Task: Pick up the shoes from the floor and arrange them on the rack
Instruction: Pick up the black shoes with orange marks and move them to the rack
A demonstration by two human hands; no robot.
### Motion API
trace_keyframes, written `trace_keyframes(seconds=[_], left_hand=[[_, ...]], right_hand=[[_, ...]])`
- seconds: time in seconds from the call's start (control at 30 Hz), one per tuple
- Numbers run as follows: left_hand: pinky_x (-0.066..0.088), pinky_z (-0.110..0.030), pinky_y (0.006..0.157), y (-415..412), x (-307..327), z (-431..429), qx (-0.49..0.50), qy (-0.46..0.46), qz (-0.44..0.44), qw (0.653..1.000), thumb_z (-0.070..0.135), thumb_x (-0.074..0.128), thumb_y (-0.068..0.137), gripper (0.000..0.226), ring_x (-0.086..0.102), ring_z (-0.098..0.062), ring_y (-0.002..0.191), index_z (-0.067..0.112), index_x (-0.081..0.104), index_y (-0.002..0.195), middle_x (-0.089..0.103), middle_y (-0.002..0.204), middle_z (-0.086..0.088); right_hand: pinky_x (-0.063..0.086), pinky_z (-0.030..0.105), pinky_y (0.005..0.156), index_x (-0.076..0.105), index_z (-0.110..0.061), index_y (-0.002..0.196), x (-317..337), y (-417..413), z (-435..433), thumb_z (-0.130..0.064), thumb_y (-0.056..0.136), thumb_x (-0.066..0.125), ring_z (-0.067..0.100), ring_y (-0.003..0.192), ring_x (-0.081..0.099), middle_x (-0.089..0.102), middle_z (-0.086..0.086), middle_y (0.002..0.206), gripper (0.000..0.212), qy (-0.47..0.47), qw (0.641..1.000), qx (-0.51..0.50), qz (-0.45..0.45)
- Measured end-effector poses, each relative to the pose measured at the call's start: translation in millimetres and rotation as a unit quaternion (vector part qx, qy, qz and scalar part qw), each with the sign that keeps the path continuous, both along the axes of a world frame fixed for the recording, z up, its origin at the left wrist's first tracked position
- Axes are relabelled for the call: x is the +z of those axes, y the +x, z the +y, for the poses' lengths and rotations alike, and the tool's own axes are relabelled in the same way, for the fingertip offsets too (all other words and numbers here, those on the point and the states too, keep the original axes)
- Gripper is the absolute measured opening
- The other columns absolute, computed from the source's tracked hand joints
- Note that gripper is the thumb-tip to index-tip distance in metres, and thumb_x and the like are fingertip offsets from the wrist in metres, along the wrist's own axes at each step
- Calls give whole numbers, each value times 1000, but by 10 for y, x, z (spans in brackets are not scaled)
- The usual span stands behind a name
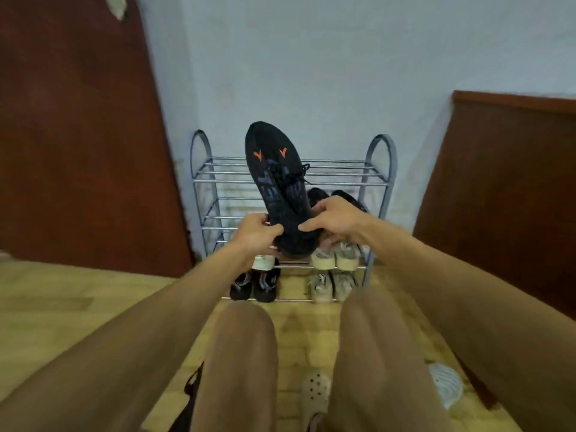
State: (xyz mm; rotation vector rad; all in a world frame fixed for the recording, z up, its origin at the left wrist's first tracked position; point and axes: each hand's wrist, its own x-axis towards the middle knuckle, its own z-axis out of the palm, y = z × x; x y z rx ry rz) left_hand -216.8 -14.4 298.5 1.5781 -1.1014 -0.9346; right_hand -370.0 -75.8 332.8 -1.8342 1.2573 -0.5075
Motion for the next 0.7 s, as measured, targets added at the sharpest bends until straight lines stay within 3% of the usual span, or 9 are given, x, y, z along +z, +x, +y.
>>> trace_keyframes(seconds=[0.1, 0.23, 0.47, 0.57, 0.7], left_hand=[[58, -42, 79, 437, -116, 138, 49, 14, 21, 998, 5, 56, 89, 26, 67, -29, 96, 3, 62, 114, 68, 111, -14], [55, -31, 67, 1044, -408, 402, 80, 56, 37, 995, 5, 56, 91, 28, 64, -24, 88, 3, 60, 119, 66, 104, -12], [51, -34, 88, 2003, -1277, 1021, 136, 172, 52, 974, 26, 55, 93, 30, 64, -23, 103, 9, 61, 117, 62, 119, -7], [51, -33, 88, 2263, -1779, 1280, 152, 238, 62, 957, 25, 56, 92, 35, 63, -22, 103, 9, 60, 122, 62, 121, -8], [50, -32, 87, 2411, -2391, 1452, 165, 306, 72, 935, 24, 58, 90, 36, 62, -21, 100, 8, 61, 121, 62, 117, -8]], right_hand=[[54, 25, 46, 64, 1, 99, -57, 615, 44, -13, 81, 76, 20, 64, 65, 69, 11, 84, 26, 11, 999, 16, 39], [62, 41, 68, 67, 7, 102, -410, 1351, 108, -15, 78, 79, 35, 80, 71, 72, 19, 93, 34, 17, 995, 48, 83], [62, 43, 69, 64, 5, 108, -1272, 2293, 287, -22, 79, 79, 35, 71, 72, 72, 21, 96, 42, 41, 982, 99, 154], [60, 38, 64, 59, 3, 119, -1676, 2576, 375, -15, 82, 77, 33, 82, 69, 68, 20, 111, 45, 104, 977, 103, 153], [59, 39, 73, 59, 2, 121, -2175, 2825, 458, -13, 84, 74, 38, 96, 69, 66, 17, 118, 43, 157, 968, 101, 168]])
